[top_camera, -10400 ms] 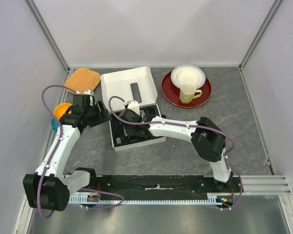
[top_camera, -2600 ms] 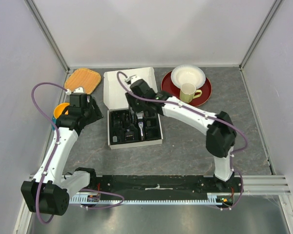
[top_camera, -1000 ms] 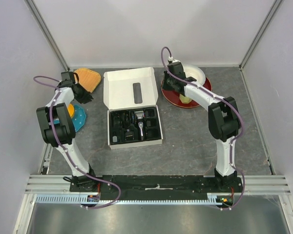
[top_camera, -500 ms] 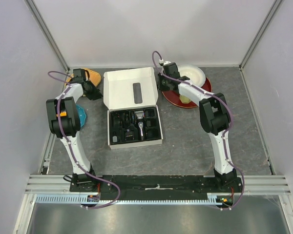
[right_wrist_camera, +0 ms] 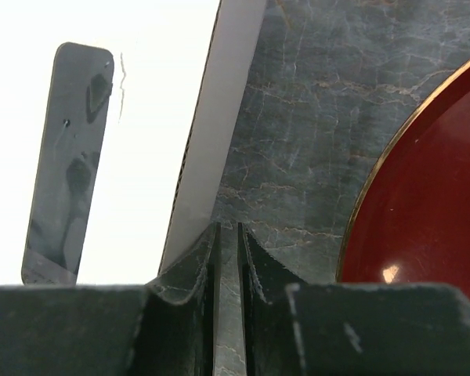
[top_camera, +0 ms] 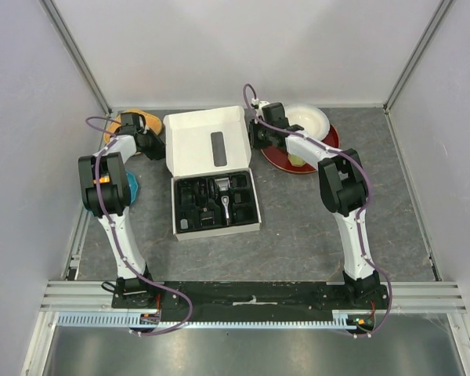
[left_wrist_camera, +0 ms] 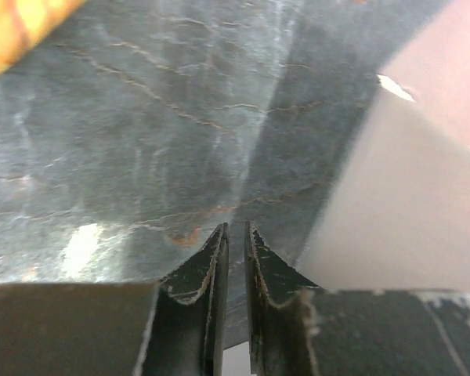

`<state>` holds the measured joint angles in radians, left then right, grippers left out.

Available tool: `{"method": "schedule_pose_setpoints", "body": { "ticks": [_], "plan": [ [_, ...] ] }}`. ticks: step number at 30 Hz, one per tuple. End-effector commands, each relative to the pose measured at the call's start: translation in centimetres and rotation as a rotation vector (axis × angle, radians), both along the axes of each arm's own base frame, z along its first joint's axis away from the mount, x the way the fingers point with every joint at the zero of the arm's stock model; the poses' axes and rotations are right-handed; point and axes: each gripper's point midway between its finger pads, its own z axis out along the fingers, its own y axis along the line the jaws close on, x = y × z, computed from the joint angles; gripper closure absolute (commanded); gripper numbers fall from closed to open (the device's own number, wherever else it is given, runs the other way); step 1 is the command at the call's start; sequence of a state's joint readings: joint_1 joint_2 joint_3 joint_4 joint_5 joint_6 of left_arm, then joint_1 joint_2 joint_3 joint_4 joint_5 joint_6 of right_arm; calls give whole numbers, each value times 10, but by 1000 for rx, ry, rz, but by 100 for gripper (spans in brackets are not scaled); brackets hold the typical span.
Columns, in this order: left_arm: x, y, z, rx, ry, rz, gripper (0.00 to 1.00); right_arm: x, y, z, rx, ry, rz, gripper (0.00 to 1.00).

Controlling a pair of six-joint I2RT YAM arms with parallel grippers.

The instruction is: Sort the hair-cutting tools

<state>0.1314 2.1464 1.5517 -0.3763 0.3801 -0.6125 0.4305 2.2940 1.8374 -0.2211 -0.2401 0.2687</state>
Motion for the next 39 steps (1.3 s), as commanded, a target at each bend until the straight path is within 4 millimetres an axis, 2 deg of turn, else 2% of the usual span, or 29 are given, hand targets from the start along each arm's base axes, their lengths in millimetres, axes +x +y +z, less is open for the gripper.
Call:
{"method": "schedule_pose_setpoints", "body": {
  "ticks": [1, 4, 5, 7, 8, 10, 11, 12, 14, 15, 19, 21, 26, 28, 31, 33, 39],
  "plan": [
    [15, -18, 50, -26, -191, -114, 80, 0, 12, 35, 90, -69, 37, 80],
    [13, -20, 62, -35, -238, -122, 80, -3, 7, 51, 120, -84, 36, 80],
    [12, -20, 73, -34, -264, -126, 80, -5, 7, 55, 129, -87, 41, 80],
    [10, -25, 83, -52, -295, -135, 80, -9, 2, 65, 143, -103, 33, 80],
    [6, -26, 90, -54, -312, -137, 80, -14, 0, 60, 139, -93, 30, 80],
    [5, -28, 102, -65, -354, -145, 80, -17, -4, 74, 161, -123, 23, 80],
    [0, -31, 107, -69, -368, -155, 80, -22, -6, 69, 161, -111, 22, 80],
    [-1, -32, 112, -70, -384, -159, 80, -24, -8, 77, 173, -125, 20, 80],
    [-6, -34, 112, -77, -388, -160, 80, -31, -10, 76, 185, -110, 16, 80],
    [-8, -34, 119, -76, -402, -161, 80, -31, -10, 89, 209, -136, 20, 80],
    [-15, -39, 129, -102, -430, -167, 80, -39, -8, 99, 265, -133, 35, 80],
    [-18, -39, 128, -107, -425, -166, 80, -43, -9, 104, 285, -124, 30, 80],
    [-31, -48, 135, -166, -434, -165, 80, -58, -7, 106, 326, -97, 47, 80],
    [-33, -51, 146, -195, -471, -163, 80, -64, -7, 107, 338, -107, 56, 80],
    [-42, -54, 143, -222, -472, -154, 80, -74, -15, 101, 330, -108, 41, 80],
    [-45, -57, 154, -244, -501, -148, 80, -82, -17, 100, 331, -110, 41, 80],
    [-57, -59, 163, -270, -516, -139, 80, -97, -20, 106, 331, -113, 43, 81]
  ]
}}
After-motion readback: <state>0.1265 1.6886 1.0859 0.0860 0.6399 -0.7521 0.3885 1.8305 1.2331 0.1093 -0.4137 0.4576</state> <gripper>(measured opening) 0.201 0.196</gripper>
